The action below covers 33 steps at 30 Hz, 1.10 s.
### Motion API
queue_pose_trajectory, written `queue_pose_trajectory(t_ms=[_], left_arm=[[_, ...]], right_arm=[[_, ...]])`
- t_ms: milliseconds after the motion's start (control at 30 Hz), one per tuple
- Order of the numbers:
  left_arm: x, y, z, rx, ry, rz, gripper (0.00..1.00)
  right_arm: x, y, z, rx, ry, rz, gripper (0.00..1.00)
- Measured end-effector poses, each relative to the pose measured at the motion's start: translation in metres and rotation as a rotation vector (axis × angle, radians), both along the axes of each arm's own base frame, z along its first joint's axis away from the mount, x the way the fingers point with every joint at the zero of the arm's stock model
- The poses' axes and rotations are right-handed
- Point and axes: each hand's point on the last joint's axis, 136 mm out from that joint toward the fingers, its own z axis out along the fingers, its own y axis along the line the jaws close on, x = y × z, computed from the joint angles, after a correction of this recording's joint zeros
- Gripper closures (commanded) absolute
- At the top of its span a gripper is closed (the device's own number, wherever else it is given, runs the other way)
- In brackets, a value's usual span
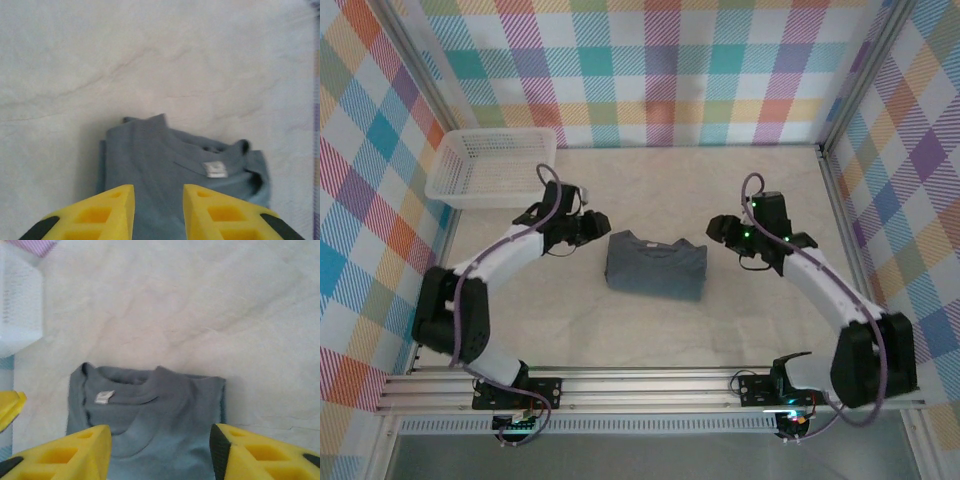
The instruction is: Fold the inside-out t-shirt
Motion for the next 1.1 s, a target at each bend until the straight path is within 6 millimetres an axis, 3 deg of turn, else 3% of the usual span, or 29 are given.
queue_pose_trajectory(t_ms=[67,133,200,267,333,367,467,633,767,900,1000,1100], left_arm=[[-0.011,-0.011,0.019,-0.016,-0.047,-0.026,0.70],[-0.027,-0.031,0.023,-0.019,-0.056,-0.076,0.70],[-0.040,-0.046,0.012,0.001,-0.034,-0.112,0.71],[-0.054,-0.053,-0.007,0.028,0.009,-0.133,0.70],[-0.064,-0.043,-0.028,0.073,0.060,-0.115,0.67],[-0.066,-0.037,-0.035,0.097,0.080,-0.098,0.65],[-0.066,-0.019,-0.044,0.147,0.113,-0.042,0.62],[-0.058,0.004,-0.051,0.155,0.144,0.036,0.60],[-0.059,-0.003,-0.071,0.126,0.221,0.043,0.61],[-0.069,-0.049,-0.097,0.070,0.282,-0.008,0.66],[-0.080,-0.104,-0.111,0.029,0.321,-0.074,0.66],[-0.070,-0.176,-0.109,-0.027,0.296,-0.143,0.65]], right_arm=[[-0.012,0.022,-0.005,0.011,0.020,0.049,0.58],[-0.026,0.042,-0.032,-0.011,0.096,0.110,0.59],[-0.038,0.050,-0.072,-0.061,0.202,0.142,0.59],[-0.049,0.043,-0.113,-0.129,0.321,0.138,0.59],[-0.060,0.036,-0.135,-0.177,0.404,0.139,0.56],[-0.062,0.034,-0.137,-0.190,0.417,0.141,0.53],[-0.059,0.030,-0.117,-0.206,0.379,0.138,0.46],[-0.043,0.024,-0.048,-0.086,0.241,0.007,0.42],[-0.052,0.016,-0.041,0.014,0.298,-0.124,0.39],[-0.080,0.002,-0.061,0.066,0.450,-0.265,0.38],[-0.094,-0.014,-0.068,0.115,0.517,-0.375,0.37],[-0.103,-0.036,-0.070,0.179,0.533,-0.495,0.34]])
